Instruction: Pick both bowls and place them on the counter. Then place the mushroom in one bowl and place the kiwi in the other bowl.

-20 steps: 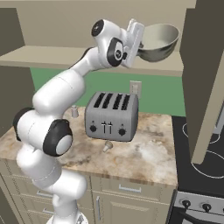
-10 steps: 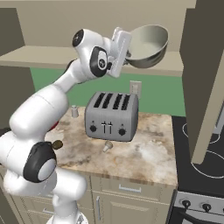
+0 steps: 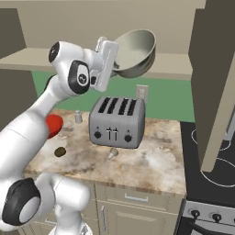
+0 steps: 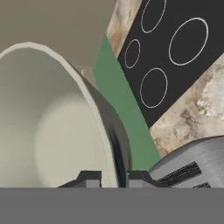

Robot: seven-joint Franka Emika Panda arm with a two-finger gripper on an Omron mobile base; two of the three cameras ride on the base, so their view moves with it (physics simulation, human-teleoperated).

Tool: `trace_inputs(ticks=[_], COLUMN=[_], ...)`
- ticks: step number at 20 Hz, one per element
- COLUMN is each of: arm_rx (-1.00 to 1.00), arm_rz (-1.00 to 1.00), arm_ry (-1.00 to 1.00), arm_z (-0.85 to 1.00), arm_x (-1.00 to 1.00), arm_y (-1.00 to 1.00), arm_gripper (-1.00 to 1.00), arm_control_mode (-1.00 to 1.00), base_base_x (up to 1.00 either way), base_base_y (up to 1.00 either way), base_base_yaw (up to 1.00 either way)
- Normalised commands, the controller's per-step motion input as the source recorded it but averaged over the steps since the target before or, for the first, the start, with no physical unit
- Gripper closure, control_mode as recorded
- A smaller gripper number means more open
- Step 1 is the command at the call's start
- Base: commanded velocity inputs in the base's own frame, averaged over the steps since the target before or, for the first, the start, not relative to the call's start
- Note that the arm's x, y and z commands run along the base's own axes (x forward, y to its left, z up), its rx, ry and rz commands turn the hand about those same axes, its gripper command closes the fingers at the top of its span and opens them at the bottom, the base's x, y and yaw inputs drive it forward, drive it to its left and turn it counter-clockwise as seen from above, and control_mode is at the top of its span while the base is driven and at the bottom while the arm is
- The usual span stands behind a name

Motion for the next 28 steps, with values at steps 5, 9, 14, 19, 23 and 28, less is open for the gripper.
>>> trace_inputs(ticks=[5,9,14,19,23,28], arm_rx=[0.01,0.06,0.11,0.14,0.18,0.14], arm_rz=[0.0,0.0,0.0,0.0,0.0,0.0], arm_ry=[0.0,0.0,0.0,0.01,0.09,0.06], arm_z=[-0.02,-0.01,-0.04,-0.05,-0.05,-0.18], arm_x=[-0.67,-0.65,-0.58,-0.5,-0.38,-0.33], arm_y=[0.51,0.47,0.48,0.53,0.54,0.64], arm_gripper=[1.0,1.0,1.0,1.0,1.0,1.0], arm_control_mode=[-1.0,-1.0,-1.0,-1.0,-1.0,-1.0], base_base_x=[0.0,0.0,0.0,0.0,0.0,0.0], base_base_y=[0.0,0.0,0.0,0.0,0.0,0.0], base_base_yaw=[0.0,0.0,0.0,0.0,0.0,0.0])
